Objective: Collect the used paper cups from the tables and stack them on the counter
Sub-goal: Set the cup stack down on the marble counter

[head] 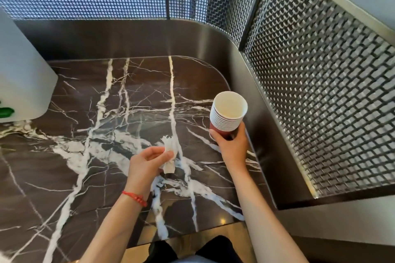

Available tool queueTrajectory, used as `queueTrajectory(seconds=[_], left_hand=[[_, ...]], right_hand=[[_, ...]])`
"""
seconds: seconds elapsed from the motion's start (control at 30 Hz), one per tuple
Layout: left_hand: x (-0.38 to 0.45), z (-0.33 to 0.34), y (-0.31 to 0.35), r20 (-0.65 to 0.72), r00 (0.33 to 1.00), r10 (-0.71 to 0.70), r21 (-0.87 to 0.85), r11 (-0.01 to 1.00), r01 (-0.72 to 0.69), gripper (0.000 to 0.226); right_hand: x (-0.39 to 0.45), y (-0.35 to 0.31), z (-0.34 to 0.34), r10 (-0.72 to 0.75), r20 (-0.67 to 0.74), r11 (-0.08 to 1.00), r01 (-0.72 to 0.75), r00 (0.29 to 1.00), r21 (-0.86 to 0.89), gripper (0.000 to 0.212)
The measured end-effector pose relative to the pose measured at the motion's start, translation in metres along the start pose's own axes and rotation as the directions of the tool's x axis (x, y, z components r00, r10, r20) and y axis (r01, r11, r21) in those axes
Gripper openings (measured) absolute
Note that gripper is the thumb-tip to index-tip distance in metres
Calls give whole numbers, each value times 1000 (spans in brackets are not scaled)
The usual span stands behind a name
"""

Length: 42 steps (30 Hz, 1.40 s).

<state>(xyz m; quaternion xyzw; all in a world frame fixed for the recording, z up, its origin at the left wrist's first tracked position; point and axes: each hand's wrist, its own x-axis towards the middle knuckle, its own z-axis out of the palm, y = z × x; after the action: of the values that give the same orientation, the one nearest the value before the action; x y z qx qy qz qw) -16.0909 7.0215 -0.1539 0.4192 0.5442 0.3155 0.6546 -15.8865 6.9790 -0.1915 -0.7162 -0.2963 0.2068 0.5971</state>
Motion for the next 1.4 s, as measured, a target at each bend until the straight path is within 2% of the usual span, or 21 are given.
queueTrajectory(seconds=[0.2,0.7,0.87,1.1,1.4], left_hand=[[10,3,5,-34,999,-2,-12,1000,2,12],[47,16,27,-70,997,30,15,999,-29,10],[58,19,31,-67,997,29,22,999,-28,16],[64,24,30,-59,998,32,14,999,-31,18],[64,26,30,-45,998,45,-7,999,-45,10]], right_hand=[[42,0,27,4,26,1000,-4,1000,27,67],[141,-8,72,-19,-3,999,19,1000,27,69],[166,-13,80,-40,-28,999,39,999,-24,66],[176,-12,81,-43,-37,998,41,998,-47,70],[174,-13,79,-13,-10,999,13,1000,-34,74]])
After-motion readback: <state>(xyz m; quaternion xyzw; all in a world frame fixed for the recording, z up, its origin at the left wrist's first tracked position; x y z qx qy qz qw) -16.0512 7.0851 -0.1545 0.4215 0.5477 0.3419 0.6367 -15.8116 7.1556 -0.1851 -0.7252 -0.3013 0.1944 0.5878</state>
